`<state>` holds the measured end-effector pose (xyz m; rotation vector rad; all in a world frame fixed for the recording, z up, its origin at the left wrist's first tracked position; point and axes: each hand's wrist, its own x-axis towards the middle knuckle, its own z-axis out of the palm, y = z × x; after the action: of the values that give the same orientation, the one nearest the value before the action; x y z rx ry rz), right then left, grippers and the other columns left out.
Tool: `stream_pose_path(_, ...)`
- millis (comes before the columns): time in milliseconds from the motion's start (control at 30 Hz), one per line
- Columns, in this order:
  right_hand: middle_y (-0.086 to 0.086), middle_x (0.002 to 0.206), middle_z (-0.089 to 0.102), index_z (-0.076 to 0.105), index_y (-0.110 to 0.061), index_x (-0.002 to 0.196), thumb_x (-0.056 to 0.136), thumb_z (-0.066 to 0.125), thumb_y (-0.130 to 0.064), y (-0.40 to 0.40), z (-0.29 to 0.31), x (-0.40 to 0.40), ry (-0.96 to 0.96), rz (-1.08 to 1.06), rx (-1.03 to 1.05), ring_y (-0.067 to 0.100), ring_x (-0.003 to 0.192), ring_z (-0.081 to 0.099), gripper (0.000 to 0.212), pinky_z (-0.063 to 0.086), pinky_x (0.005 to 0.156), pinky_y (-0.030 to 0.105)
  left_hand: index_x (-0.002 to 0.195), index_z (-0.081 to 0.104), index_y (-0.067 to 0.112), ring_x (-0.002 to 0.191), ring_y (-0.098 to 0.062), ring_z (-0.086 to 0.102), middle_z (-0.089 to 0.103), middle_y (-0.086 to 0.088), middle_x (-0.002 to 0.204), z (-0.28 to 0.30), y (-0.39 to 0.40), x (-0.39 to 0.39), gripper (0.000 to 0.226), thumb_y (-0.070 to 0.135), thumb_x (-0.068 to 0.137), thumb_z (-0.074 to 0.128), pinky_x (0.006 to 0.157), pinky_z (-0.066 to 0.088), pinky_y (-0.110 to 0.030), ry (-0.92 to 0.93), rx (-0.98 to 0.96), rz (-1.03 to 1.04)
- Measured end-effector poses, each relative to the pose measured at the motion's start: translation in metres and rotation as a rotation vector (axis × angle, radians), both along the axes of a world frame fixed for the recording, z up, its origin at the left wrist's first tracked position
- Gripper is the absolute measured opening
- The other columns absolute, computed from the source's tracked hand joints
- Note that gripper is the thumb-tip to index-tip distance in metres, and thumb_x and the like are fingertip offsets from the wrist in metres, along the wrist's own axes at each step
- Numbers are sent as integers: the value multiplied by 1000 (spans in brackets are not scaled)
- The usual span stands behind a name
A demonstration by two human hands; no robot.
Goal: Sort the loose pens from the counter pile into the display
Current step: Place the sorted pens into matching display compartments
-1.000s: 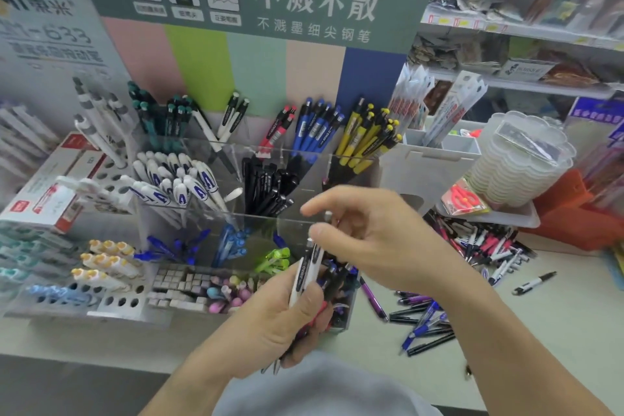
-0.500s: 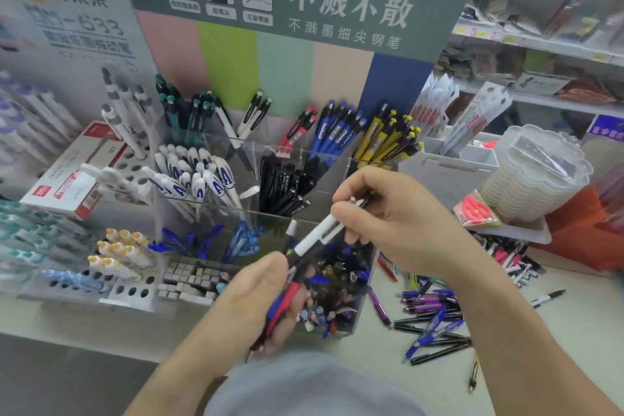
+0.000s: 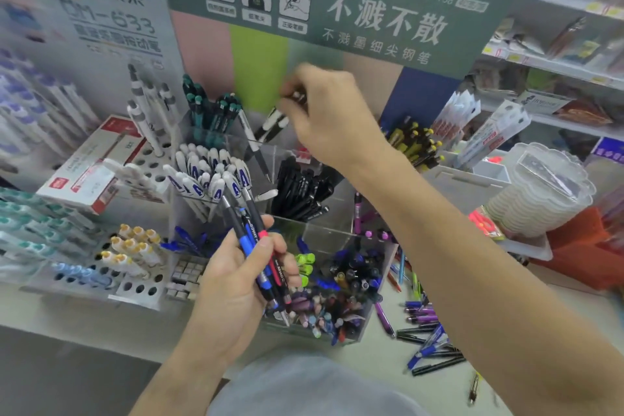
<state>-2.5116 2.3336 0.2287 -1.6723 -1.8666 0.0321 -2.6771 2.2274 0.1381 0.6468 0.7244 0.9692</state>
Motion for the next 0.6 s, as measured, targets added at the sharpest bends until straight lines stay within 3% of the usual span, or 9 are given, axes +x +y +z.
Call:
stream_pose_path(100,14,114,67,61,-4,121,93,71,-20,14,-8,-12,-37,-23,-131,33,106,61,33,45,90,36,118,55,8,62,-23,56,56,-8,79,0,2,-2,29,10,89,52,55,54,-34,-27,-3,-5)
stream_pose_path(233,17,117,55,54,-1,125,84,79,-13,0,-30,-29,111,-104,225,33,94,62,49,48,83,35,119,54,8,60,-23,53,55,-9,79,-2,8,-4,30,9,90,53,53,52,-34,-18,-21,3)
stream_pose_path(300,19,118,54,57,0,123,85,78,-14,2,-43,-33,121,-97,240,35,97,62,46,49,85,35,118,54,8,61,-23,54,54,-10,79,-3,9,-6,27,8,91,52,53,51,-34,-24,-16,0)
stream_pose_path(433,19,113,60,64,1,118,82,73,-12,17,-48,-31,-105,-9,290,38,100,58,39,53,84,47,117,55,7,61,-23,54,54,-12,81,-5,11,-8,27,8,90,53,53,51,-34,-21,-21,-7)
stream_pose_path(600,7,89,69,73,-7,104,79,77,-28,42,-40,-29,-429,105,238,31,95,58,32,47,82,41,119,55,6,62,-24,54,55,-13,81,-7,11,-7,29,8,90,54,54,51,-35,-22,-29,-37)
